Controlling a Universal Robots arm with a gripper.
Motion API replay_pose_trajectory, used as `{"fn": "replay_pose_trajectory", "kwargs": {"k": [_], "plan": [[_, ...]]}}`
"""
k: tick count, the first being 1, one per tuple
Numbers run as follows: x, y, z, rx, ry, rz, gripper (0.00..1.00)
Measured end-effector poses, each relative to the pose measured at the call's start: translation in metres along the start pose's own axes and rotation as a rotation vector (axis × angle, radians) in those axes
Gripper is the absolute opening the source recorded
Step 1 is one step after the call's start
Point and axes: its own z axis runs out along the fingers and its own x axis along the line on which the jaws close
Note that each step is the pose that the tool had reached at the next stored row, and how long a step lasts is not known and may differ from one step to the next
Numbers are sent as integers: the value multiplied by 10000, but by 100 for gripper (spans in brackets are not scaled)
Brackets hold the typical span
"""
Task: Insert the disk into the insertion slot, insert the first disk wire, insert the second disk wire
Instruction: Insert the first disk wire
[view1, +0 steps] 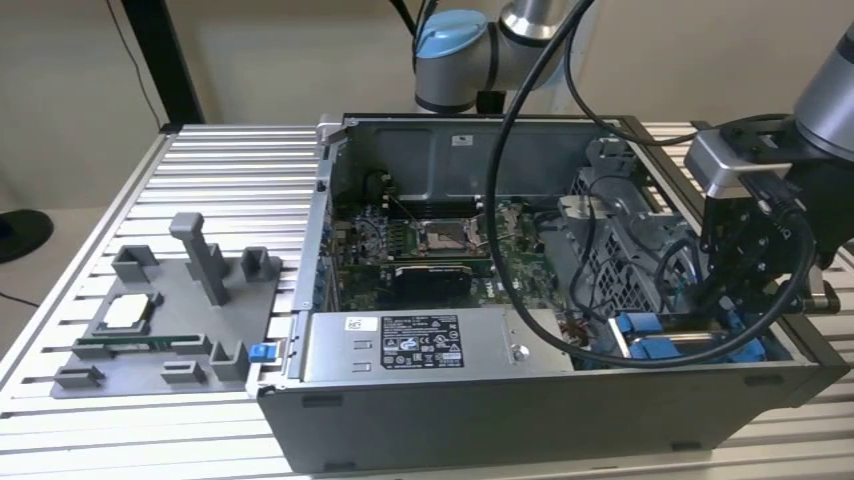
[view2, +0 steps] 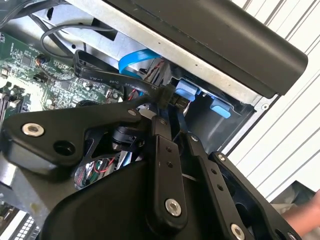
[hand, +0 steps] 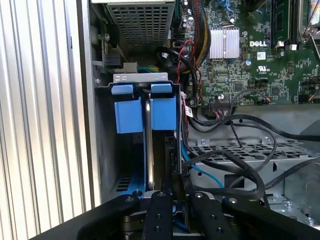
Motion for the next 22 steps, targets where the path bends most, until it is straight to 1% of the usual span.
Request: {"fn": "replay_pose_trajectory", "kwargs": {"k": [17, 22], "plan": [[-11, 0, 0, 3, 4, -1, 0], [-10, 1, 32, 20, 1, -1, 0]]}}
